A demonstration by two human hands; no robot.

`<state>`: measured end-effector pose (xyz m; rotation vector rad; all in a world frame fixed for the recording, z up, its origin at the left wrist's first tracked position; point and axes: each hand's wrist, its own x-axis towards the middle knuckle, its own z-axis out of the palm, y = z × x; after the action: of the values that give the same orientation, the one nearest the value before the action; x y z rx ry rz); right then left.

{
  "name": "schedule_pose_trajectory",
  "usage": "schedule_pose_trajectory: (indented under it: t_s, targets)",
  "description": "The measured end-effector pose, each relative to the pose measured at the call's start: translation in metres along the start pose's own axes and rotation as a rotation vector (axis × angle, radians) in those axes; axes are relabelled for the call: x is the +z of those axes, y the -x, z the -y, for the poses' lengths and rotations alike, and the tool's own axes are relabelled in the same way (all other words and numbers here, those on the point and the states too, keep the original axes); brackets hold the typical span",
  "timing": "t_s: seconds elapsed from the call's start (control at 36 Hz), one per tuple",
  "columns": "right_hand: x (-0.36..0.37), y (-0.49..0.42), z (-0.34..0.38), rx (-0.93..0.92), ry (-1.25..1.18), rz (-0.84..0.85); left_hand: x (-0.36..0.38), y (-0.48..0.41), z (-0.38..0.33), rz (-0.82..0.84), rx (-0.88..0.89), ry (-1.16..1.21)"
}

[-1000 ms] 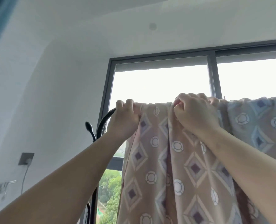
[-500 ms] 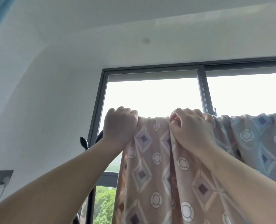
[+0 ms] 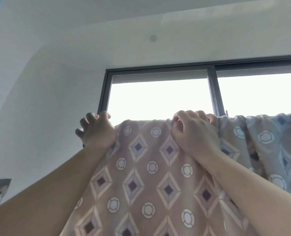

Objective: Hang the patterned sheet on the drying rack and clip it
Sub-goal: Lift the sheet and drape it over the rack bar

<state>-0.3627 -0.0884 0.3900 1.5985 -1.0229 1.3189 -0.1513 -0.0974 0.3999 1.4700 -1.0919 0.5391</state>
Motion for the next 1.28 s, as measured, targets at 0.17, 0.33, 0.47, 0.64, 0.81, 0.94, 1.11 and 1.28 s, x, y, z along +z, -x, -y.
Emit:
schedule_pose_trajectory:
  t_s: [0.17,0.33,0.47,0.64,0.81,0.94,1.11,1.28]
  targets:
    - [-0.008,-0.002,-0.014,-0.026,-0.078,0.006,0.017,0.029,-0.055,0.228,0.51,0.172]
    - [-0.017,0.001,-0.032,0.01,-0.025,-0.005,0.017,0.021,-0.046,0.133,0.441,0.018]
    - [-0.012,0.002,-0.019,-0.058,0.061,0.0,0.013,0.014,-0.036,0.06,0.338,0.04]
    - [-0.005,-0.002,0.0,-0.056,-0.024,0.011,0.006,0.019,-0.029,-0.023,0.405,0.098]
    - [-0.009,-0.001,-0.006,-0.071,-0.146,0.076,0.014,0.043,-0.062,0.095,0.575,0.145]
    - [-0.042,0.007,-0.047,0.007,-0.032,-0.014,0.022,0.065,-0.095,0.088,0.632,0.17]
    - [-0.075,0.021,-0.122,0.203,0.061,0.007,0.031,0.103,-0.165,0.146,0.747,0.197]
    - [-0.104,0.04,-0.173,0.157,0.173,0.004,0.047,0.144,-0.24,0.177,0.886,0.226]
